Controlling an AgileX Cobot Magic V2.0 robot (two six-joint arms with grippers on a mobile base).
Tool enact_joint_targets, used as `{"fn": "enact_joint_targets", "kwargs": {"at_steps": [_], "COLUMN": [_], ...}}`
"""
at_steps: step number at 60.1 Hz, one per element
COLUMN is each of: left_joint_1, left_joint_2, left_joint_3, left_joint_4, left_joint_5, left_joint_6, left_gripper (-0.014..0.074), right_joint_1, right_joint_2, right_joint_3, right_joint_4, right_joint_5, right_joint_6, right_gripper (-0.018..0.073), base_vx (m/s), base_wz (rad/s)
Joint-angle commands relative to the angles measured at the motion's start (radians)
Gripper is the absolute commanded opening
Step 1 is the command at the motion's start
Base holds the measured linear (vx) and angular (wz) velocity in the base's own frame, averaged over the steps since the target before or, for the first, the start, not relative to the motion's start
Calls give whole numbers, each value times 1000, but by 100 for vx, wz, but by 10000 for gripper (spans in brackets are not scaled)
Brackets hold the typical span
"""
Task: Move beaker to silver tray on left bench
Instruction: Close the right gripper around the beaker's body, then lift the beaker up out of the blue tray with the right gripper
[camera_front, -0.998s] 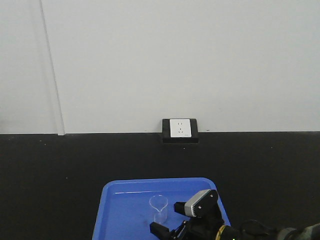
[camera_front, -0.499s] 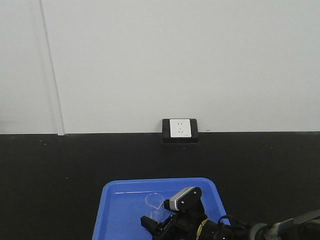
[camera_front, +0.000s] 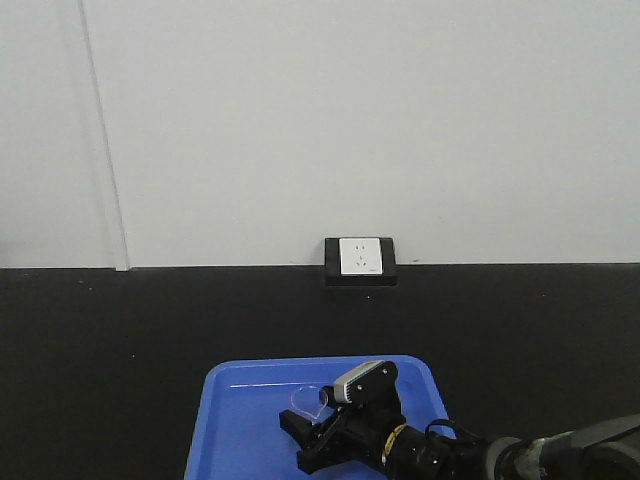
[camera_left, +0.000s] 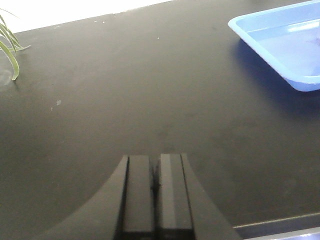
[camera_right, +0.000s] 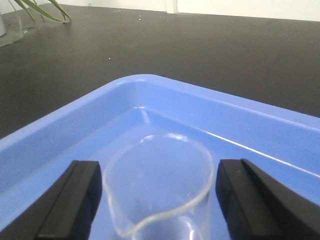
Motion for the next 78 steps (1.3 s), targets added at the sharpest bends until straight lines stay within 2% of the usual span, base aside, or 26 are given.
{"fn": "enact_joint_targets", "kwargs": {"at_steps": [1, 6, 14, 29, 31, 39, 57, 65, 78], "left_joint_1": [-7, -7, -7, -7, -7, -7, -7, -7, -7], "left_joint_2": [-7, -7, -7, -7, -7, -7, -7, -7, -7], "left_joint_3": [20, 20, 20, 20, 20, 20, 20, 20, 20], "left_joint_4": [-1, -1, -1, -1, -1, -1, -1, -1, -1], "left_joint_5": [-83, -83, -83, -83, -83, -83, -83, -83, -83], "left_joint_6": [-2, -2, -2, -2, -2, -2, -2, -2, -2], "left_gripper": [1, 1, 1, 1, 1, 1, 1, 1, 1], "right_joint_1": [-1, -1, -1, -3, -3, -4, -5, -6, -6], "right_joint_2": [-48, -44, -44, -55, -63, -119, -373, -527, -810], "right_joint_3": [-46, -55, -55, -55, -55, -51, 23, 120, 348], "right_joint_4": [21, 22, 22, 18, 16, 16, 14, 14, 15], "right_joint_5": [-58, -49, -47, -47, -43, 3, 282, 389, 450], "right_joint_6": [14, 17, 17, 17, 17, 17, 17, 13, 12], "right_gripper": [517, 497, 384, 9, -17, -15, -14, -14, -14], "base_vx": [0, 0, 0, 0, 0, 0, 0, 0, 0], "base_wz": [0, 0, 0, 0, 0, 0, 0, 0, 0]}}
